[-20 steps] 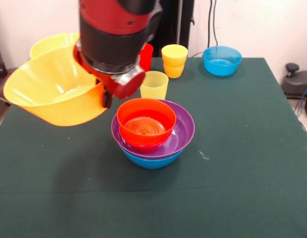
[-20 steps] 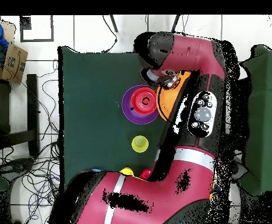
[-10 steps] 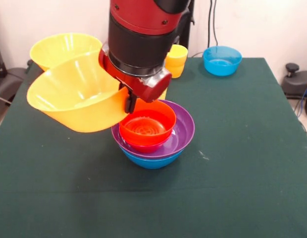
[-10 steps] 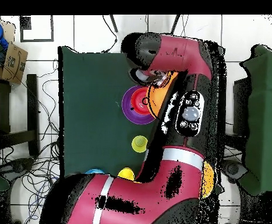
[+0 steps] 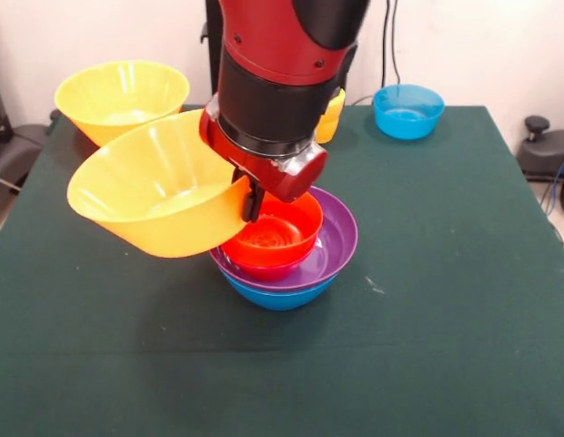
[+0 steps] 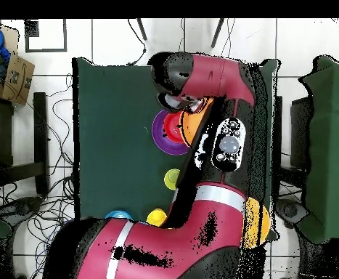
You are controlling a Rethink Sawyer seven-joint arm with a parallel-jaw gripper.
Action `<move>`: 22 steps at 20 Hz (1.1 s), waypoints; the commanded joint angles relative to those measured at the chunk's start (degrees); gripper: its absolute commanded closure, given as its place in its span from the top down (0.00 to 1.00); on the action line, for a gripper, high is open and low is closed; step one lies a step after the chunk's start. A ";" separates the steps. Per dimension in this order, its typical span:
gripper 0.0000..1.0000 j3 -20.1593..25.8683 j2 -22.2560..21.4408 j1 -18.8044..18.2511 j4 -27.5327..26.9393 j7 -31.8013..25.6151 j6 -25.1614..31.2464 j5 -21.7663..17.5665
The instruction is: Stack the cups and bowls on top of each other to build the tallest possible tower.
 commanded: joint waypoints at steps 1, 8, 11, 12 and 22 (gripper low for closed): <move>0.00 1.26 0.84 2.55 6.69 13.41 -1.06 1.49; 0.00 -0.44 0.99 3.83 4.89 14.10 2.09 2.55; 0.00 -1.08 1.22 4.39 4.92 14.56 2.14 3.02; 0.00 -1.18 1.33 4.49 5.05 14.50 2.08 3.20; 0.00 -2.57 1.68 6.59 8.15 15.62 -0.91 4.99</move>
